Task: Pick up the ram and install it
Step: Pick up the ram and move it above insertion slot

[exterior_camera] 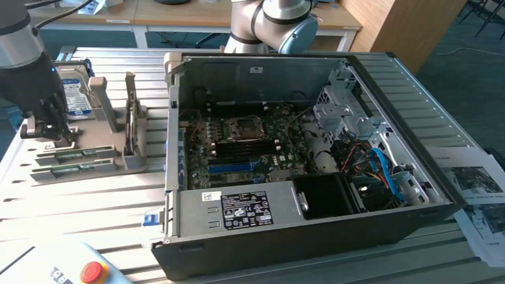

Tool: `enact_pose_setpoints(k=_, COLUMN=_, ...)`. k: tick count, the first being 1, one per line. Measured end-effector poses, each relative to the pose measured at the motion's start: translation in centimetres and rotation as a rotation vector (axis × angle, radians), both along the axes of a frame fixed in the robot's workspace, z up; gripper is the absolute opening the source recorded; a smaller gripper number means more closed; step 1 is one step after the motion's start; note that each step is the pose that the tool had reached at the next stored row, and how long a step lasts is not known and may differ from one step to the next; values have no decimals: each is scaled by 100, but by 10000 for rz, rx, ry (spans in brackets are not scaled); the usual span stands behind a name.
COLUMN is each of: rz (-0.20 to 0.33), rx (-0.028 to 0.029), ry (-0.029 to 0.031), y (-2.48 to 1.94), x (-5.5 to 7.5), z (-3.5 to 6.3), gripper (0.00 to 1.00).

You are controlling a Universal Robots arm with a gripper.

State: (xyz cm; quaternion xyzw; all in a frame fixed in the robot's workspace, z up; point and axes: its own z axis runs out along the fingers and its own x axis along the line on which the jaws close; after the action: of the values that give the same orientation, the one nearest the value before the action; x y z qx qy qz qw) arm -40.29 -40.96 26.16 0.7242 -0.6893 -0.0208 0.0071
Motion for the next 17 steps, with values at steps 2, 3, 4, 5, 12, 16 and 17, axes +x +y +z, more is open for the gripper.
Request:
enact_pose_setpoints(k=2, rz=-2, rx=-1, ry=16, y=-4, x=42, z=1, gripper=24)
enact_pose_setpoints(k=3, rz=-2, rx=-1, ry=25, y=-6, x=65, z=1, gripper=24)
enact_pose_setpoints(k=4, rz=-1, rx=-1, ry=33, y=-8, x=86, z=1, gripper=24)
enact_pose_setpoints(k=5, rz=-2, rx=-2, ry=42, y=-9, x=105, z=1, gripper=24)
enact_pose_setpoints(k=12, rz=-3, rx=-2, ry=54, y=-13, x=141, z=2, gripper=24)
enact_pose_setpoints(k=16, rz=-1, rx=-2, ry=53, y=-48, x=142, z=1, gripper=24)
enact_pose_setpoints(k=17, rz=-2, rx=-1, ry=53, y=-57, x=142, z=1, gripper=24)
